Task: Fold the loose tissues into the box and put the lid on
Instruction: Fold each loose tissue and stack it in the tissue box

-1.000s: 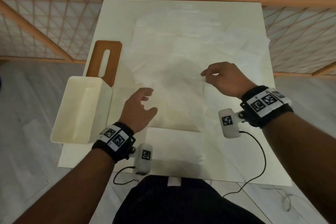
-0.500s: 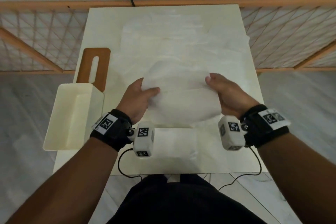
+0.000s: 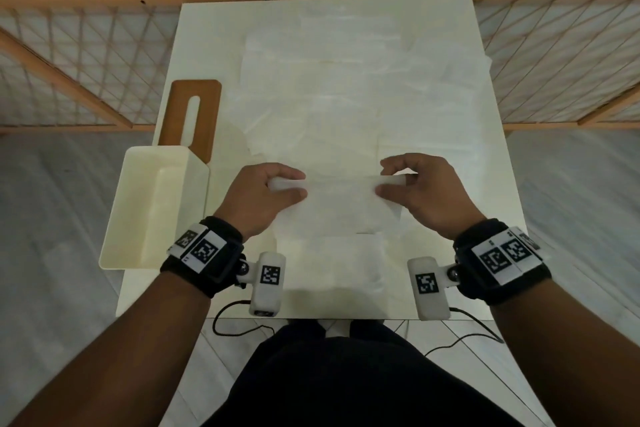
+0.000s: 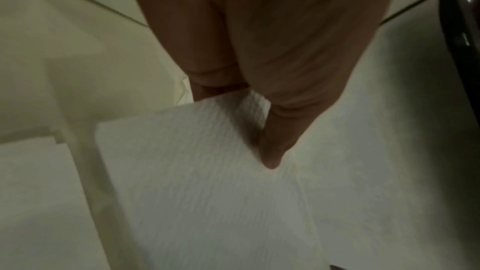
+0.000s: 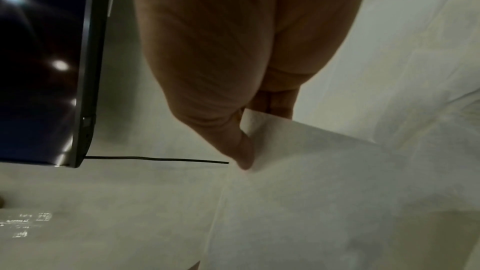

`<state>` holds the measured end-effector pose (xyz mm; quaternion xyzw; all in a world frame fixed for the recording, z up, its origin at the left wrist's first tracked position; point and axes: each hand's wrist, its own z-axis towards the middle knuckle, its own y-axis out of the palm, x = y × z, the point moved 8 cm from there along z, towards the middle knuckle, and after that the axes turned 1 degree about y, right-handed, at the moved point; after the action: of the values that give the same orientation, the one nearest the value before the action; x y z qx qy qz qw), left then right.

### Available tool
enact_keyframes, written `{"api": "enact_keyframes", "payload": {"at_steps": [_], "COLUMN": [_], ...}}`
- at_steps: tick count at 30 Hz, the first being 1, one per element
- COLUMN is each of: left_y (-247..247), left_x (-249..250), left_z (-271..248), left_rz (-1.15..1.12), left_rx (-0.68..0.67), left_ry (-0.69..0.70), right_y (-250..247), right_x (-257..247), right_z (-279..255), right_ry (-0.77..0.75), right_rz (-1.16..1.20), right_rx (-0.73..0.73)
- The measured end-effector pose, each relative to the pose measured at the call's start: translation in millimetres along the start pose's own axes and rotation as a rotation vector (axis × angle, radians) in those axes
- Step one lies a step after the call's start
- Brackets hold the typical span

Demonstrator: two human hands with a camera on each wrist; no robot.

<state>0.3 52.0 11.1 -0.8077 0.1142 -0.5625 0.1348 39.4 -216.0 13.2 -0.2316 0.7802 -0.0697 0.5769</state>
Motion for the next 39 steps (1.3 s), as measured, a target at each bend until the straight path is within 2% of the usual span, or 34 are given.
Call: {"api": "enact_keyframes", "payload": {"at_steps": [4,7,9,11,14,16,19,22,25,31,34,36,39], "left_y": [-3,-1,-1,0,3,8,17,24,29,24,24,25,22], "left_x": [-5,-12,-17,-26,-41,-61,-98,-118,-126,-133,-135,-133,-125], "left_z": [-4,-10,-15,-21,-27,-30,-27,-23,-20,-19,-18,-17,-14], "left_rz": [0.158,0.315,0.307,0.208,0.166,0.169,0.281,0.44,0.466,0.4,0.401,0.408,0.395], "left_rx": [0.048,0.004,-0.036,-0.083,-0.117,-0.121,-0.097,-0.045,0.007,0.092,0.093,0.082,0.107], "left_ry": [0.071,0.12,0.106,0.039,-0.02,-0.08,-0.172,-0.211,-0.228,-0.235,-0.244,-0.252,-0.238], "right_y": [-3,3,7,11,16,25,41,57,68,72,73,65,41], "right_x": [1,2,6,11,25,42,76,100,112,113,112,104,88], "right_z": [-1,-8,-14,-21,-27,-26,-22,-19,-15,-8,-5,4,31], "right_ry": [-0.06,-0.092,-0.043,0.024,0.108,0.139,0.173,0.205,0.229,0.204,0.181,0.101,0.013], "right_rz": [-0.185,-0.29,-0.266,-0.161,-0.031,-0.061,-0.244,-0.347,-0.369,-0.403,-0.427,-0.496,-0.595], "right_rx": [0.07,-0.024,-0.136,-0.252,-0.313,-0.294,-0.233,-0.212,-0.193,-0.151,-0.16,-0.108,0.048]}}
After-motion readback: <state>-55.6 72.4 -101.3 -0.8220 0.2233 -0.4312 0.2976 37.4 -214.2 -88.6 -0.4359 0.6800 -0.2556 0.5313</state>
